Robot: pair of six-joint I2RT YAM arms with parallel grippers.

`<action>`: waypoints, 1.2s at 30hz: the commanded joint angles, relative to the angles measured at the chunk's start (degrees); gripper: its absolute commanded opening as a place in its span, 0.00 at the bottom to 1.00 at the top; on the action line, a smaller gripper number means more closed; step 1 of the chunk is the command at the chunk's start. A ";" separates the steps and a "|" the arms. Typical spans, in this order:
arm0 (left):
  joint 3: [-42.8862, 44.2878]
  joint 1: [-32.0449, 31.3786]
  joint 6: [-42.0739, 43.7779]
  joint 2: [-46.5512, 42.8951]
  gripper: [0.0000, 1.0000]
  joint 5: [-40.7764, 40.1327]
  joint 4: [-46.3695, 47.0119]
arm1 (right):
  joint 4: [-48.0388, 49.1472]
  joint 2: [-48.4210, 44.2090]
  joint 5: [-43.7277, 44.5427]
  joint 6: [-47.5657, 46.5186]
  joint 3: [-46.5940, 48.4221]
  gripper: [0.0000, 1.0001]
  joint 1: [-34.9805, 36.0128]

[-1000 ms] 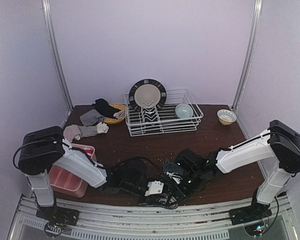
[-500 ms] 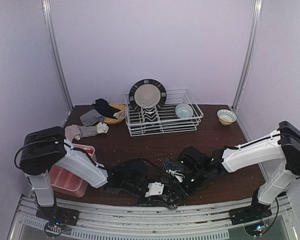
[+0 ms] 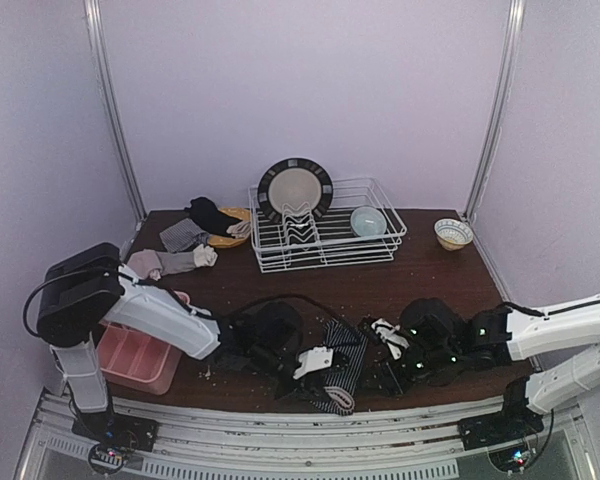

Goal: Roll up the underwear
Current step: Fold the underwear at the center of the board.

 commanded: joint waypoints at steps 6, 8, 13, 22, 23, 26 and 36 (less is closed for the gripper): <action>10.56 4.72 -13.03 3.04 0.00 12.39 -15.38 | 7.17 -3.13 12.70 -0.47 -4.47 0.47 4.12; 13.09 5.05 -13.16 4.64 0.00 13.06 -18.63 | 7.06 -2.82 13.77 -0.97 -4.61 0.47 5.09; 18.28 7.09 -15.94 9.09 0.00 15.62 -23.71 | 7.07 -3.69 18.08 -2.44 -4.56 0.46 8.09; 24.86 9.87 -18.31 14.12 0.00 13.51 -31.33 | 6.05 -0.56 19.29 -5.01 -0.87 0.39 9.79; 25.33 10.12 -18.87 14.55 0.00 11.46 -31.81 | 5.74 0.62 19.52 -5.34 0.10 0.37 10.18; 26.41 10.95 -20.67 16.23 0.00 8.50 -32.74 | 3.35 5.26 23.28 -6.08 3.60 0.30 11.71; 28.23 11.63 -22.32 18.71 0.00 5.08 -33.83 | 3.15 20.01 24.05 -6.57 10.61 0.17 10.26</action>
